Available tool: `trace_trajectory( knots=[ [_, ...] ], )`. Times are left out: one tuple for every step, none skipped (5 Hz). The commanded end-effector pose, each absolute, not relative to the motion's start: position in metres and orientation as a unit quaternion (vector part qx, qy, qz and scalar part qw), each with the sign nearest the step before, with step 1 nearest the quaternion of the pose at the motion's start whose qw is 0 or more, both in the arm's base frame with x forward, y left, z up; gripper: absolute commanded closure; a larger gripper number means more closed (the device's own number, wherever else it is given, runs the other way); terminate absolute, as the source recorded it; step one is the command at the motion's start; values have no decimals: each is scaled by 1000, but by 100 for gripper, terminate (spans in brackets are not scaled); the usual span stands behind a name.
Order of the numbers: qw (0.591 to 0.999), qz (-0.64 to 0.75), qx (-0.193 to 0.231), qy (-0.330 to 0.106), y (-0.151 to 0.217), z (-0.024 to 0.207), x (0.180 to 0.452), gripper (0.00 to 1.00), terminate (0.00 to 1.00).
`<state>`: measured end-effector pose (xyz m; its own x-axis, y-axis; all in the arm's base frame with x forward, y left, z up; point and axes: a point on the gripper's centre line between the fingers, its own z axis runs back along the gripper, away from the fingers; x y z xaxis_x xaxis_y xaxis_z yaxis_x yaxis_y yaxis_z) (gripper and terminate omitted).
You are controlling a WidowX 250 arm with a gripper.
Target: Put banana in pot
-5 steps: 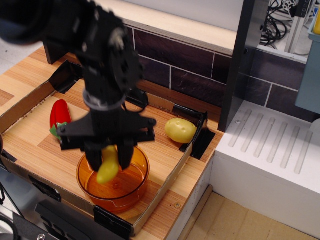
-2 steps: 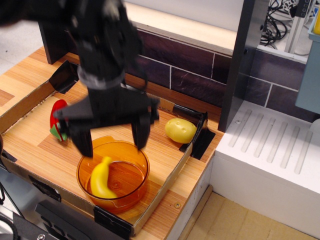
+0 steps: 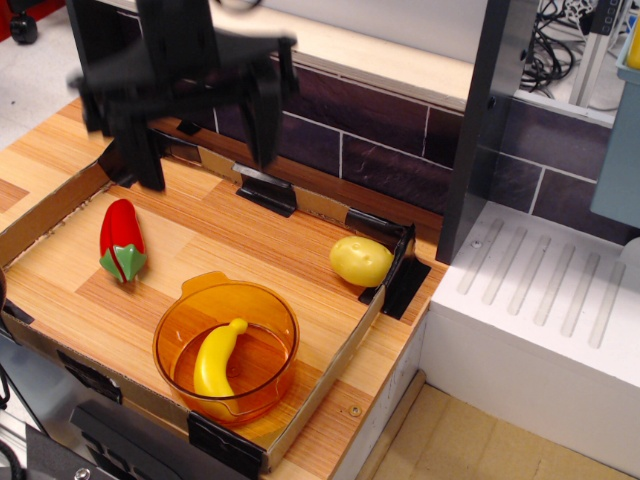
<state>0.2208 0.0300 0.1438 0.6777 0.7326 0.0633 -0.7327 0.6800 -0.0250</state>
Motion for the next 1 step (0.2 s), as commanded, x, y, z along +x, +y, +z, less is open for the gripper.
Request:
trace_trajectory(
  knots=[
    [915, 400, -2, -50, 38, 155, 230, 0, 100]
  ],
)
